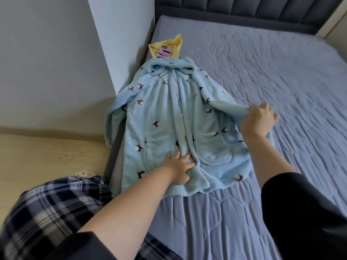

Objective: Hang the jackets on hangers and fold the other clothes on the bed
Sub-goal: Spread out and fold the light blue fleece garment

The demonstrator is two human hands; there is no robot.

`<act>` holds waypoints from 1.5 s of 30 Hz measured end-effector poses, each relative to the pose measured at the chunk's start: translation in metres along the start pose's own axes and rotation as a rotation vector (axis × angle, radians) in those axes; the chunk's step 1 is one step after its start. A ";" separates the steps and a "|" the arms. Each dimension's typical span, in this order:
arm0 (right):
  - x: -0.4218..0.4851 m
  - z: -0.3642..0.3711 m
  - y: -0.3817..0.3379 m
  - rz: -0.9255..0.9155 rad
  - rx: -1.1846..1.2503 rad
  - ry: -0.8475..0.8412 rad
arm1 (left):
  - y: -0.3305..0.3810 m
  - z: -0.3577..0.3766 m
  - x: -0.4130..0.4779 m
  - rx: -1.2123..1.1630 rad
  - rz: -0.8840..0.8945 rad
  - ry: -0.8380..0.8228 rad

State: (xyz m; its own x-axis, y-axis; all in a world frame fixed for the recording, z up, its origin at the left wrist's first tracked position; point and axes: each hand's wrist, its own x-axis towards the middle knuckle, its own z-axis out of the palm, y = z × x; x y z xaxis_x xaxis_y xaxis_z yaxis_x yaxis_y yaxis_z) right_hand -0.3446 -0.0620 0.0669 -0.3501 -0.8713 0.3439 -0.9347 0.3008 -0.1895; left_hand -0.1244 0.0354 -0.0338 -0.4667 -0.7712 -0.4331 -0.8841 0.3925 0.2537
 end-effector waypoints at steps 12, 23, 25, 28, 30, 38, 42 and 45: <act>-0.075 0.007 -0.106 -0.148 0.639 -0.566 | -0.077 -0.022 -0.042 -2.065 -0.430 0.347; -0.074 0.036 -0.096 0.754 1.459 -0.670 | -0.087 -0.057 -0.051 -2.198 -0.158 0.314; -0.079 0.038 -0.097 0.890 1.535 -0.769 | -0.097 -0.056 -0.055 -2.096 -0.252 0.175; -0.107 0.044 -0.095 0.854 1.286 -1.080 | -0.100 -0.039 -0.058 -1.591 -0.577 0.062; -0.117 0.046 -0.095 0.778 1.143 -1.135 | -0.105 -0.034 -0.057 -1.469 -0.591 0.046; -0.135 0.058 -0.101 -0.241 0.211 -0.317 | -0.125 -0.019 -0.059 -1.019 -0.655 -0.010; -0.142 0.074 -0.111 -0.485 -0.056 -0.722 | -0.129 -0.016 -0.056 -0.970 -0.626 -0.052; -0.134 0.078 -0.131 -0.367 -0.003 -0.721 | -0.132 -0.016 -0.050 -0.898 -0.636 0.163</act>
State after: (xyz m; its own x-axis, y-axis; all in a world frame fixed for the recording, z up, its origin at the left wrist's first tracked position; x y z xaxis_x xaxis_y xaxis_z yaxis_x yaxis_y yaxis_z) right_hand -0.1703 -0.0151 -0.0263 0.1043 -0.9500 -0.2942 -0.9828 -0.0532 -0.1768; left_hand 0.0160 0.0135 -0.0317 0.1326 -0.7855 -0.6045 -0.5901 -0.5525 0.5886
